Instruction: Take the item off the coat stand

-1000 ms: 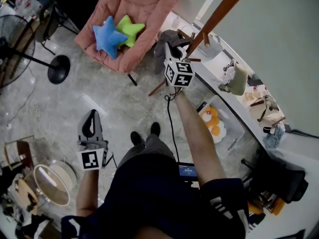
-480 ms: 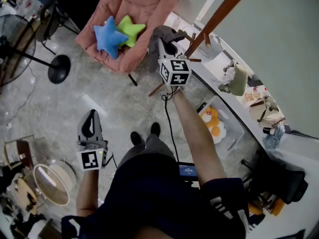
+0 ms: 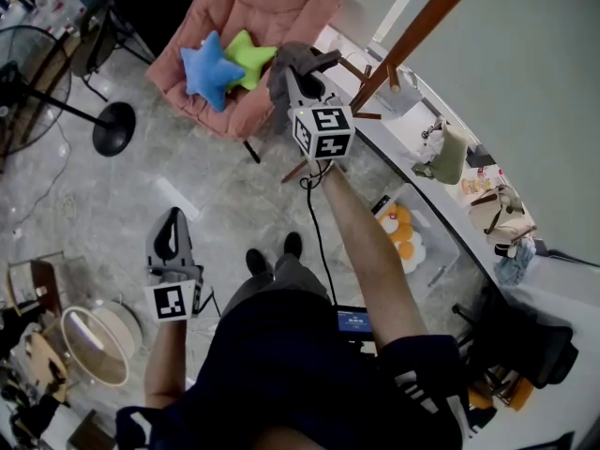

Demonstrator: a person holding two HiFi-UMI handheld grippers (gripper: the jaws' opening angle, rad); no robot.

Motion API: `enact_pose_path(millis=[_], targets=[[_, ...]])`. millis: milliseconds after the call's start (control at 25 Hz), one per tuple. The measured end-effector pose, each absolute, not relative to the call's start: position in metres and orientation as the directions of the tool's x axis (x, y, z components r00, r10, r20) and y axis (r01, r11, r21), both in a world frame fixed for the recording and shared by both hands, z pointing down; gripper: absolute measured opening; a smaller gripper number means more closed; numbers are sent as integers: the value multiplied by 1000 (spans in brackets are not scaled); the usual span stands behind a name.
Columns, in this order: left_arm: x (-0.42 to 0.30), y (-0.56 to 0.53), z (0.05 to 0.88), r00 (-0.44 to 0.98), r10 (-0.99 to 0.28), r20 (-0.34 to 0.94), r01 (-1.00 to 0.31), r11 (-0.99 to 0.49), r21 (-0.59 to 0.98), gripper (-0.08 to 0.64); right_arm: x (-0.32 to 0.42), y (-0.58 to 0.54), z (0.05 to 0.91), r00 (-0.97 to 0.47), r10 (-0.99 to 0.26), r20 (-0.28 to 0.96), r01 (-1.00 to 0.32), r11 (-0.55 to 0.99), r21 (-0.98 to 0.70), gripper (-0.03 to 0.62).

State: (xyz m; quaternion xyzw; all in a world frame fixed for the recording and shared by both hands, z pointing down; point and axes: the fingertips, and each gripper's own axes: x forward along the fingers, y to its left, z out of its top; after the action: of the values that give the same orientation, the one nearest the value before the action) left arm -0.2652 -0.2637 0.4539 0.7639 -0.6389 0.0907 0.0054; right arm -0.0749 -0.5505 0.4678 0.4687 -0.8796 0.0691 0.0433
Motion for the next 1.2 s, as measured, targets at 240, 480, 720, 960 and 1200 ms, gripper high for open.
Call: enact_pose_path(millis=[240,480,720,960,1200], targets=[[-268,-261,451,164,-976,142,-977,-180,-110,25,-96,-534,452,-617,-777,123,-787,612,-80,38],[-267,-259,446,167,-977,129,-978,-182,-107,25,-108,-500,434,-681,-724,112,-732,678,-71,38],[-267,-256,443,181,-977,110,-975,-194,-110,25,-108,-459,420,-718,-688,105,-695,717,-56,38],[-265,-254,437,200,-975,95,-971,-210,-114,25,-101,-419,407,-735,-671,95,-677,735,-50,38],[-258,-253,431,221,-972,83,-966,-230,-116,25,-86,-384,405,-742,-663,100,-671,738,-80,38]])
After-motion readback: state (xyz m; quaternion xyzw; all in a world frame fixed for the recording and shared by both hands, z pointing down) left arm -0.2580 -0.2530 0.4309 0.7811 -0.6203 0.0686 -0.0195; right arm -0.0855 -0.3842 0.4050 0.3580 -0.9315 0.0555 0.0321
